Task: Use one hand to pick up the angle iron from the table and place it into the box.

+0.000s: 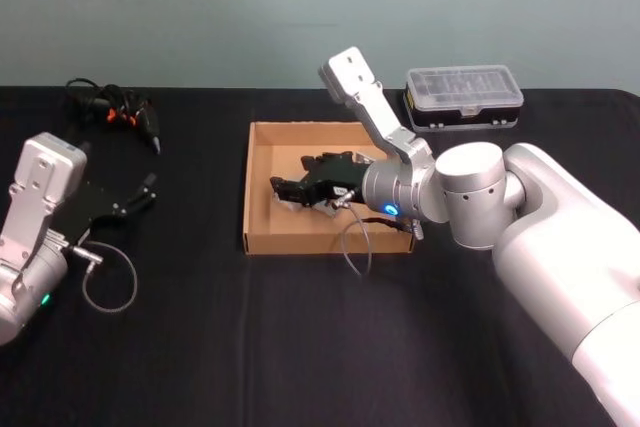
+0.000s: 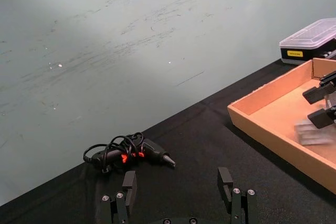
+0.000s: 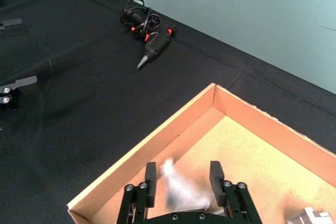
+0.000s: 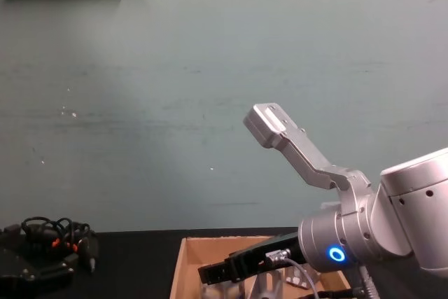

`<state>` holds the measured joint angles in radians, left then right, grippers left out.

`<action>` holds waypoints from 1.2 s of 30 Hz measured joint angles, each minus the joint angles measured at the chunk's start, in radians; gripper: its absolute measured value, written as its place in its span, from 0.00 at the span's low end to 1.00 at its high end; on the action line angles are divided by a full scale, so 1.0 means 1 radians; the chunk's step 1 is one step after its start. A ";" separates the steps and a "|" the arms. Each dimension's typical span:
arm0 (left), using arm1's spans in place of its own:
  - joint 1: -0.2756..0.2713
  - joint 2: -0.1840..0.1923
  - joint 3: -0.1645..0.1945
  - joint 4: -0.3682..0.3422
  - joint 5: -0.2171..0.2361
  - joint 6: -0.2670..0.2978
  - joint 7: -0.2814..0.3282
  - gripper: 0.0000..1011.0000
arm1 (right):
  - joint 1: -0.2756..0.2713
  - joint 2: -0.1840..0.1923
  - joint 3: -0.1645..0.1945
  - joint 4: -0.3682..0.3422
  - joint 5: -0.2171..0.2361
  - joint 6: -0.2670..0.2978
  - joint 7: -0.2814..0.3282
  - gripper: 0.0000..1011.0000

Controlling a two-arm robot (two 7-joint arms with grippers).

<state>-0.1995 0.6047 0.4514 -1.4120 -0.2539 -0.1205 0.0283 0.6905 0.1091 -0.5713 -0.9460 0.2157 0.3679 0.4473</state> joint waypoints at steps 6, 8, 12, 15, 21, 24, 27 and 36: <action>0.000 0.000 0.000 0.000 0.000 0.000 0.000 1.00 | -0.002 0.001 0.001 -0.003 0.001 0.001 0.000 0.80; 0.000 0.000 0.000 0.000 0.000 0.000 0.000 1.00 | -0.002 0.001 0.001 -0.004 0.002 0.001 0.000 0.86; 0.000 0.000 0.000 0.000 0.000 0.000 0.000 1.00 | -0.002 0.001 0.001 -0.005 0.002 0.001 0.000 0.95; 0.000 0.000 0.000 0.000 0.000 0.000 0.000 1.00 | -0.003 0.001 0.001 -0.006 0.002 0.001 0.000 0.99; 0.000 0.000 0.000 0.000 0.000 0.000 0.000 1.00 | -0.004 0.003 0.002 -0.009 0.003 0.002 0.000 0.99; 0.000 0.000 0.000 0.000 0.000 0.000 0.000 1.00 | -0.034 0.022 0.014 -0.074 0.002 0.009 -0.010 0.99; 0.000 0.000 0.000 0.000 0.000 0.000 0.000 1.00 | -0.067 0.043 0.028 -0.141 0.001 0.017 -0.030 0.99; 0.000 0.000 0.000 0.000 0.000 0.000 0.000 1.00 | -0.251 0.123 0.106 -0.454 -0.028 0.029 -0.161 0.99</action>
<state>-0.1995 0.6047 0.4514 -1.4120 -0.2539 -0.1206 0.0283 0.4399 0.2325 -0.4653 -1.3997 0.1877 0.3967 0.2865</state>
